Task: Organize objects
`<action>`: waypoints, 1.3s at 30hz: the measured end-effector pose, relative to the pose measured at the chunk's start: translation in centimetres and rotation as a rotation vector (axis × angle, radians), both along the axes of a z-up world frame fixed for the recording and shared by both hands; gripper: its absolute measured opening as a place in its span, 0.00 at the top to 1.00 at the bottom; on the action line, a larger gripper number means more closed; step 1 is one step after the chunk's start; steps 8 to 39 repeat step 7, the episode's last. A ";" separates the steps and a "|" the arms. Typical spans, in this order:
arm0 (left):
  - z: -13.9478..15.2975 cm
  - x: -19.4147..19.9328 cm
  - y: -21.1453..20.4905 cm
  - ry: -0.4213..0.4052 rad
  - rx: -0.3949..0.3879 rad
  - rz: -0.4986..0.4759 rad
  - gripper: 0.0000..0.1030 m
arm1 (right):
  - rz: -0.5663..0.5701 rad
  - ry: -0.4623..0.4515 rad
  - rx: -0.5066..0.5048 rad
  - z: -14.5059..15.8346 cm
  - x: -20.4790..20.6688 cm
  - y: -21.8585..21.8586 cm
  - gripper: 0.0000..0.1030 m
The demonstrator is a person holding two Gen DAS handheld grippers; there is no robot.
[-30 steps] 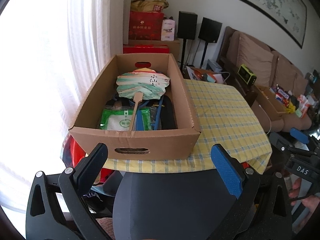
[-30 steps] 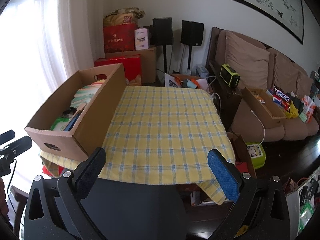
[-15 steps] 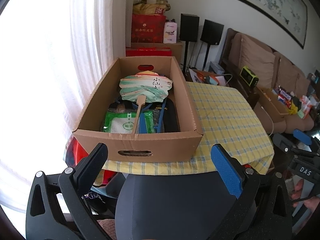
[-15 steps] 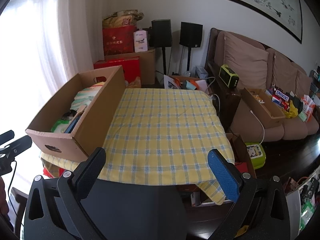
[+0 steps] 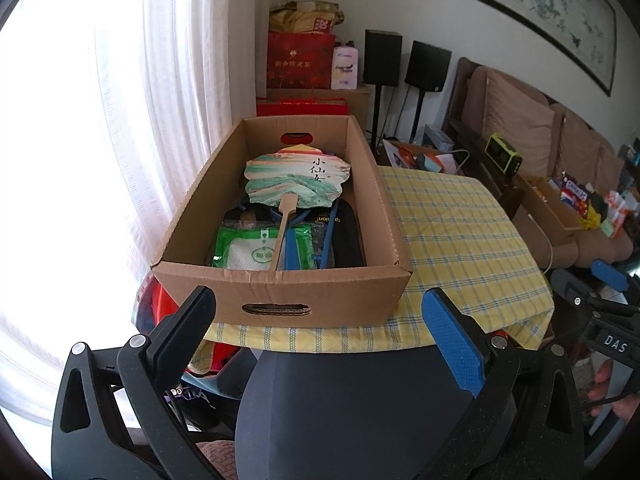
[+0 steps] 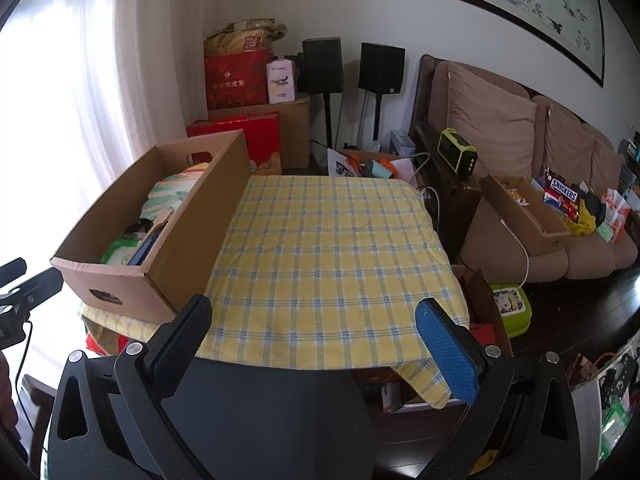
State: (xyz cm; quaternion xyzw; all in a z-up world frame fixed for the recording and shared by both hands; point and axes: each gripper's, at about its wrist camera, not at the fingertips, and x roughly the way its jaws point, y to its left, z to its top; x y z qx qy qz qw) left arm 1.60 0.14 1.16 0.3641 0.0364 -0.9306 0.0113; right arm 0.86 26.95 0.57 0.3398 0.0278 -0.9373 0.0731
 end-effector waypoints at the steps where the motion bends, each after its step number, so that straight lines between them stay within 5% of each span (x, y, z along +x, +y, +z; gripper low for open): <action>1: 0.0 0.0 0.0 0.000 -0.001 0.001 0.00 | 0.000 0.000 -0.001 0.0 0.0 0.0 0.00; 39: -0.1 -0.1 0.1 0.003 -0.016 0.006 0.00 | 0.002 0.003 -0.001 0.0 0.0 0.1 0.00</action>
